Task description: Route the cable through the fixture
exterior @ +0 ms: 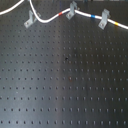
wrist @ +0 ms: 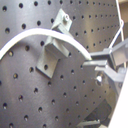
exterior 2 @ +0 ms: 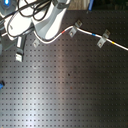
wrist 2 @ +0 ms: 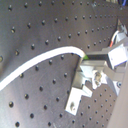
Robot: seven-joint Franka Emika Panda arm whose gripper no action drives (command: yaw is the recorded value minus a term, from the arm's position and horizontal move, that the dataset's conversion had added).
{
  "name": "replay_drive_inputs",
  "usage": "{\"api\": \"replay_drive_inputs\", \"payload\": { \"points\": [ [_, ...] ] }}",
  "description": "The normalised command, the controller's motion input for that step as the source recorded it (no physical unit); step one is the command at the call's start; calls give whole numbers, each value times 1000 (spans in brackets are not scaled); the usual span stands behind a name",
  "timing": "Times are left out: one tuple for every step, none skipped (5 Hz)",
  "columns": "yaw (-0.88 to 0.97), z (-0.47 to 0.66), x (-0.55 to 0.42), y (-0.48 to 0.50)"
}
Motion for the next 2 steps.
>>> {"api": "replay_drive_inputs", "payload": {
  "points": [
    [43, 225, 16, -27],
    [0, 242, -228, -120]
  ]
}}
